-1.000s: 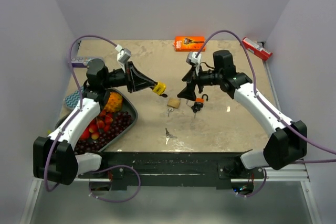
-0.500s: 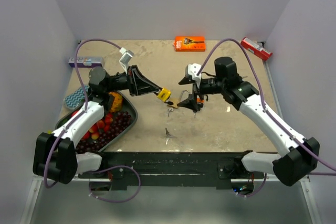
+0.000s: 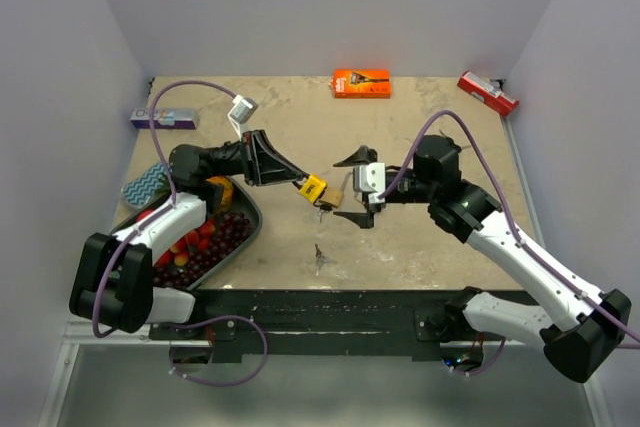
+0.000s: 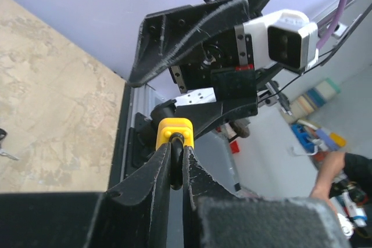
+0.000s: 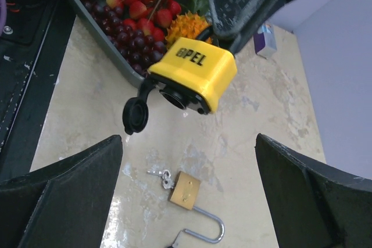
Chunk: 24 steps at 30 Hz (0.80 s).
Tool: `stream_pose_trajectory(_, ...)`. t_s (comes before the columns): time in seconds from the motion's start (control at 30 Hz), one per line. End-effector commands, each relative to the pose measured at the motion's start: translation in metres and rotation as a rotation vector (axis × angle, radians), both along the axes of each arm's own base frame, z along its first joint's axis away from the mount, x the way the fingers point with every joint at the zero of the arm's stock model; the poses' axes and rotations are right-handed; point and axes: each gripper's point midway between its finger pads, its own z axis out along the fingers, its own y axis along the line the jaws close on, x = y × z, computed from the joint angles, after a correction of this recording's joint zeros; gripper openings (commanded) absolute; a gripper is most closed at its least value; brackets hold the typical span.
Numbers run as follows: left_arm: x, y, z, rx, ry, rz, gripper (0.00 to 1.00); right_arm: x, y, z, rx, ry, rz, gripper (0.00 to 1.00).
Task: Lock with the key
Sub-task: Adjust the lock.
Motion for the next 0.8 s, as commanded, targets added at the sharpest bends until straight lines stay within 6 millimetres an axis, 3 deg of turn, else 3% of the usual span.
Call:
stream_pose_trajectory(0.0,-0.012,0.002,0.020,-0.076,-0.056,-0.023,0.00,-0.007,0.005,0.019,0.031,-0.152,0.031,0.99)
stream_pose_trajectory(0.27,-0.012,-0.001,0.020,-0.082,-0.040,-0.024,0.00,-0.012,0.012,0.021,0.029,-0.172,0.038,0.99)
stream_pose_trajectory(0.5,-0.016,-0.002,0.022,-0.084,-0.039,-0.033,0.00,-0.008,0.014,0.020,0.019,-0.196,0.029,0.82)
stream_pose_trajectory(0.77,-0.016,-0.003,0.020,-0.083,-0.033,-0.034,0.00,-0.005,0.017,0.023,0.026,-0.217,0.035,0.72)
